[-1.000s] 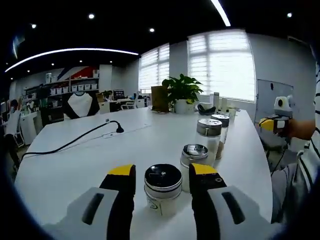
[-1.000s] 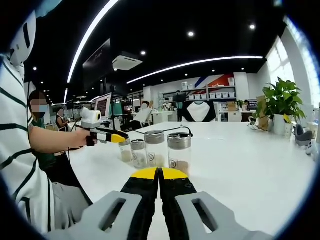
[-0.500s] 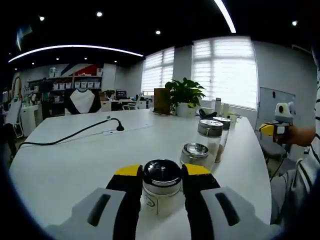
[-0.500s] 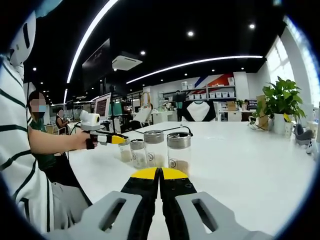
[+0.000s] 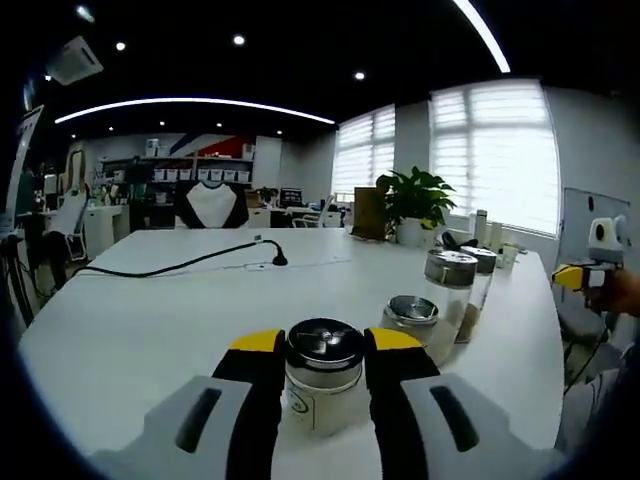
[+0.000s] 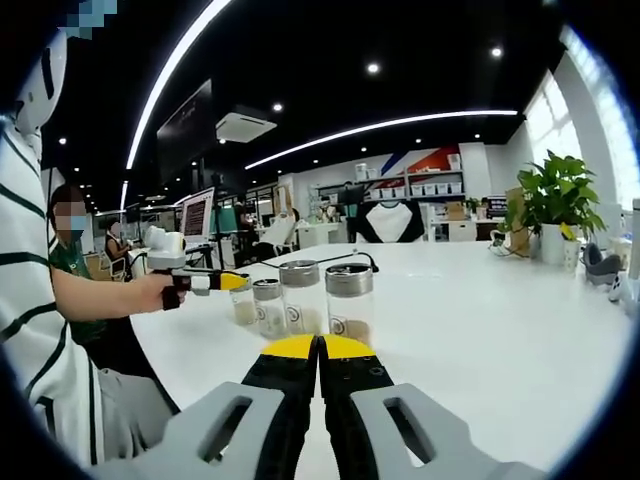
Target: Rotate the seasoning bottle until the label or dispensing opening points toward the visible target arrow and the bottle remains upright within the marked orientation range
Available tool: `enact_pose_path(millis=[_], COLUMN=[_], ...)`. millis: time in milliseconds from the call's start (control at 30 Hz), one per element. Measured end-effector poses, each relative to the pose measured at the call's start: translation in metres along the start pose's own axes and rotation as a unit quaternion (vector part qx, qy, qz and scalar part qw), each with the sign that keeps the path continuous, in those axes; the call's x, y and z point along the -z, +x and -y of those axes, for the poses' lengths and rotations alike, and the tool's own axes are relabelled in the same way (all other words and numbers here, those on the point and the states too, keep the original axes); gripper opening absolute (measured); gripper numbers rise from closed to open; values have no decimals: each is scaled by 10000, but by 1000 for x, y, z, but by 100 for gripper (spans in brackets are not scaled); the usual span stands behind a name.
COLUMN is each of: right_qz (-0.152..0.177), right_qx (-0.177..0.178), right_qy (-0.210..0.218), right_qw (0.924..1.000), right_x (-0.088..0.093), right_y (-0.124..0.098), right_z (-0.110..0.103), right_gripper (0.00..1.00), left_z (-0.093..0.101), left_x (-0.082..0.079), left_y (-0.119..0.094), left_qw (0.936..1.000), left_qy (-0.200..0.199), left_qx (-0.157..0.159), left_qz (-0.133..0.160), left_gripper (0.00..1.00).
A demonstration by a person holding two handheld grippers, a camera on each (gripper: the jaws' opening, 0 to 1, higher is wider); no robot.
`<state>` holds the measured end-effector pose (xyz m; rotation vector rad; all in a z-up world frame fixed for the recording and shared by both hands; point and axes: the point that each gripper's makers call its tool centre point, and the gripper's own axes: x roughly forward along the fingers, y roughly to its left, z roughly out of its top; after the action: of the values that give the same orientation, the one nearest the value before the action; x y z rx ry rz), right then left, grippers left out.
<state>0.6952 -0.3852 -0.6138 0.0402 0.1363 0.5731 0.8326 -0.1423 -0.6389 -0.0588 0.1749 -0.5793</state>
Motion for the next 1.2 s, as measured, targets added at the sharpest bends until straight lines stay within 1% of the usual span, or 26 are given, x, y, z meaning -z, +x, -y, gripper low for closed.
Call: enact_pose_path(millis=[67, 133, 200, 233, 267, 300, 333, 367, 433, 500, 567, 667, 800, 833, 933, 1033, 1067, 1133, 1200], right_qz=[41, 58, 54, 53, 50, 37, 29, 29, 55, 66, 57, 42, 73, 75, 72, 64, 60, 52, 44], right_qx=[32, 28, 21, 11, 6, -2, -8, -9, -8, -4, -35, -85, -136, -153, -172, -180, -184, -187, -174], right_qy=[1, 24, 7, 13, 19, 9, -5, -4, 11, 8, -2, -41, -67, -80, -92, -88, -88, -93, -103], right_qw=[10000, 10000, 10000, 10000, 10000, 10000, 10000, 10000, 10000, 10000, 10000, 9999, 9999, 9998, 9998, 9998, 9998, 9998, 9998], right_x=[-2, -2, -2, -2, -2, -1, -1, -1, -2, -3, -3, -4, -7, -7, -8, -7, -7, -7, -7], right_y=[0, 0, 0, 0, -1, -1, -1, -1, -1, -1, 0, 2, 4, 4, 5, 5, 5, 5, 5], right_z=[1, 1, 1, 1, 0, 0, 0, 0, 1, 1, 1, 0, -1, -2, -3, -3, -4, -4, -3], right_gripper=[0, 0, 0, 0, 0, 0, 0, 0, 0, 0, 0, 0, 0, 0, 0, 0, 0, 0, 0], left_z=[-2, -2, -1, -1, 1, 3, 4, 3, 5, 7, 11, 14, 16, 14, 14, 16, 17, 16, 15], left_x=[1, 1, 1, 3, 7, 11, 10, 9, 5, 1, 0, -6, -7, -8, -6, 2, 4, 5, 6], left_y=[1, 2, 2, 4, 4, 5, 5, 4, 1, -2, -3, -4, -3, -2, 0, 2, 2, 3, 3], left_qw=[9998, 9996, 9995, 9996, 9995, 9993, 9994, 9995, 9998, 9997, 9986, 9960, 9932, 9935, 9927, 9914, 9912, 9914, 9918], left_qy=[-134, -150, -138, -135, -141, -209, -227, -212, -118, 22, 245, 526, 590, 577, 564, 399, 378, 409, 434], left_qx=[-154, -252, -267, -243, -178, -84, 7, 27, 75, 207, 434, 697, 963, 940, 1013, 1133, 1150, 1116, 1063], left_qz=[-41, -16, -16, -73, -199, -293, -252, -223, -151, -127, -186, -195, -288, -280, -332, -523, -534, -549, -566], left_gripper=[33, 33, 33, 33, 34, 37, 40, 42, 44, 45, 46, 46, 44, 44, 45, 45, 45, 44, 41])
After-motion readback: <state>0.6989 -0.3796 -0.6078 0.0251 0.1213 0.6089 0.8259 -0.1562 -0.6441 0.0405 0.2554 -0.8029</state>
